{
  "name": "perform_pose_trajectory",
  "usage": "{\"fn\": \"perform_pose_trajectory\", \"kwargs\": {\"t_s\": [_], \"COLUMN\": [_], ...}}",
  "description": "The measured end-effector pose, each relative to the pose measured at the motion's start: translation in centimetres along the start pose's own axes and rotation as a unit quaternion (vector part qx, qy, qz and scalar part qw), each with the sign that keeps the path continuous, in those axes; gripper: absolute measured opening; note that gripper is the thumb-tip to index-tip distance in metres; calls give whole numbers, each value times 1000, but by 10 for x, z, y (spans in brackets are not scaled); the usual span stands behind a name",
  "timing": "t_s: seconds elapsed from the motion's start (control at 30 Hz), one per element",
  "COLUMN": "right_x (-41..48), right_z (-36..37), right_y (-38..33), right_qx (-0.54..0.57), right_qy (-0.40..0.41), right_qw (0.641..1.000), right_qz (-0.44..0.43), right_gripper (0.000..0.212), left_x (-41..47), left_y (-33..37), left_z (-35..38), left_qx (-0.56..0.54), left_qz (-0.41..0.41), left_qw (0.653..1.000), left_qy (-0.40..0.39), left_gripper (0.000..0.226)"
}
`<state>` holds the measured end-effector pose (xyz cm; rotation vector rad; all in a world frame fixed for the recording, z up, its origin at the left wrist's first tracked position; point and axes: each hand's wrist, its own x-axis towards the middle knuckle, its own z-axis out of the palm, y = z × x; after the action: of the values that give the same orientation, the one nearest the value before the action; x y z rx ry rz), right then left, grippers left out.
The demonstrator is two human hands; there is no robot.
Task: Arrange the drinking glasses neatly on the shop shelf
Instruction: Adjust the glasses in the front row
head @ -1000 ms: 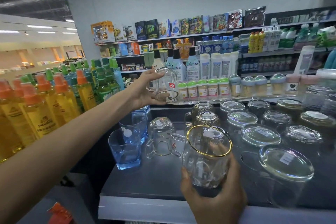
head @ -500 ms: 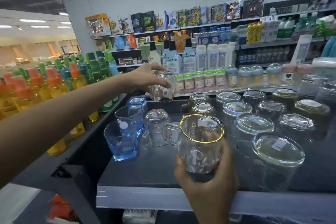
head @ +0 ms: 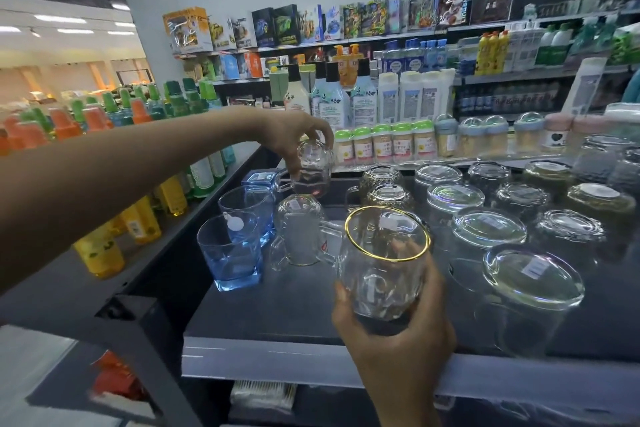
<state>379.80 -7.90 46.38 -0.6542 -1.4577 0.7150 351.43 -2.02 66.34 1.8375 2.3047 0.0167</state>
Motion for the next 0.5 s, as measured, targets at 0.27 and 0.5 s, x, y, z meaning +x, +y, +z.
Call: {"fn": "perform_pose_trajectory", "kwargs": {"t_s": [0.27,0.5], "right_x": [-1,-1], "right_z": [1,2], "right_y": [-1,-3], "right_qx": [6,9], "right_qy": [-9,-4], "right_qw": [1000,1000], "right_qz": [11,21], "right_gripper": [91,94], "left_x": [11,18], "left_y": [0,0], "left_z": [12,20], "left_qx": [16,-1], "left_qz": [63,75], "left_qw": [998,997], "left_qy": [-21,-31], "left_gripper": [82,80]}}
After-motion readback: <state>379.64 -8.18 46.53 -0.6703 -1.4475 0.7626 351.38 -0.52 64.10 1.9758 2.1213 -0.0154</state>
